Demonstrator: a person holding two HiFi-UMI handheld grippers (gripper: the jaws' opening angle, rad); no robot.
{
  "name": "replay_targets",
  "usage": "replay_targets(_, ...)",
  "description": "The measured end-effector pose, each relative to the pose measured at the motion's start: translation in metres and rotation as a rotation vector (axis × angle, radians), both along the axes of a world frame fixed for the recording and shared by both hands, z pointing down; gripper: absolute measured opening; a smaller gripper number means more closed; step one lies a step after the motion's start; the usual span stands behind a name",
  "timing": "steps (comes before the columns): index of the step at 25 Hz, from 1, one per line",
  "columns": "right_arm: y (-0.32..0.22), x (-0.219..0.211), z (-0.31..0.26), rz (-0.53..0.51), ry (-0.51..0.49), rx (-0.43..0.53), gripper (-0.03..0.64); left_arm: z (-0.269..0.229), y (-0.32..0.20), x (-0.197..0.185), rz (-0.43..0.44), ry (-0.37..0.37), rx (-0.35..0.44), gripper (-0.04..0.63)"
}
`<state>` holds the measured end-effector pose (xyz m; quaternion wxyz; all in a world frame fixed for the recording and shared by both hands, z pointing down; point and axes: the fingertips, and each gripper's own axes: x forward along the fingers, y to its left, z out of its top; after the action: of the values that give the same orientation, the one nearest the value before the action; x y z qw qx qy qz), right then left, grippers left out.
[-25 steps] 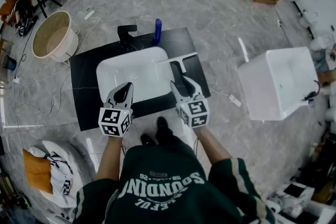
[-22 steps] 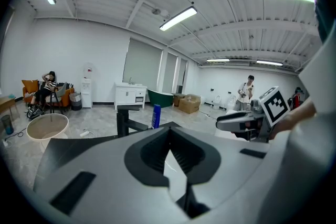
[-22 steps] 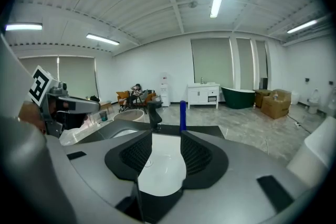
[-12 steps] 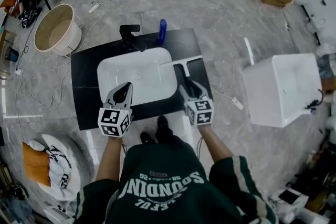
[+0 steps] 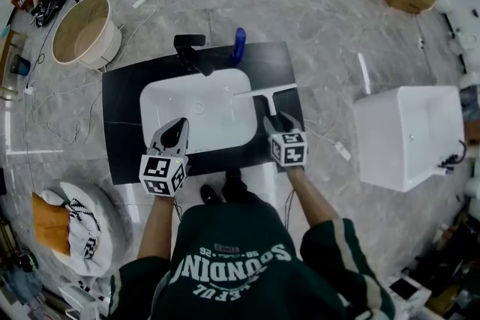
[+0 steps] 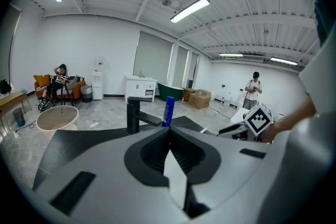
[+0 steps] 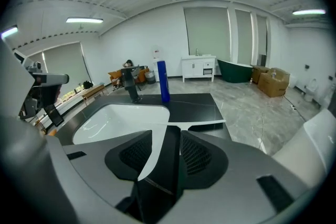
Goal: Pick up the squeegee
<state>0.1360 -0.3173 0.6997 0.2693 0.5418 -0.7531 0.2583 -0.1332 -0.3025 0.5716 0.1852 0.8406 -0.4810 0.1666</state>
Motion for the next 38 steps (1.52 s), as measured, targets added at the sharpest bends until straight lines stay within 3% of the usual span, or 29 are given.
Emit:
replay_targets(11, -0.039, 0.020, 0.054, -0.044, 0.120, -0.182, 0.149, 0.011, -0.008, -0.023, -0.082, -0.018, -0.040, 0.002)
replay_targets(14, -0.040, 0.008, 0.061, -0.062, 0.073, -0.253, 0.149, 0.015, -0.007, -0.028, -0.101, -0.022, -0.051, 0.002)
replay_targets(31, -0.049, -0.004, 0.089, -0.124, 0.063, -0.420, 0.146, 0.022, 0.014, -0.046, -0.169, -0.040, -0.088, 0.002)
replay_targets(34, -0.047, -0.004, 0.090, -0.103, 0.059, -0.436, 0.138, 0.022, 0.021, -0.051, -0.178, -0.040, -0.091, 0.002)
replay_targets(38, -0.048, -0.004, 0.089, -0.045, 0.035, -0.441, 0.079, 0.019, 0.028, -0.059, -0.187, -0.040, -0.086, 0.002)
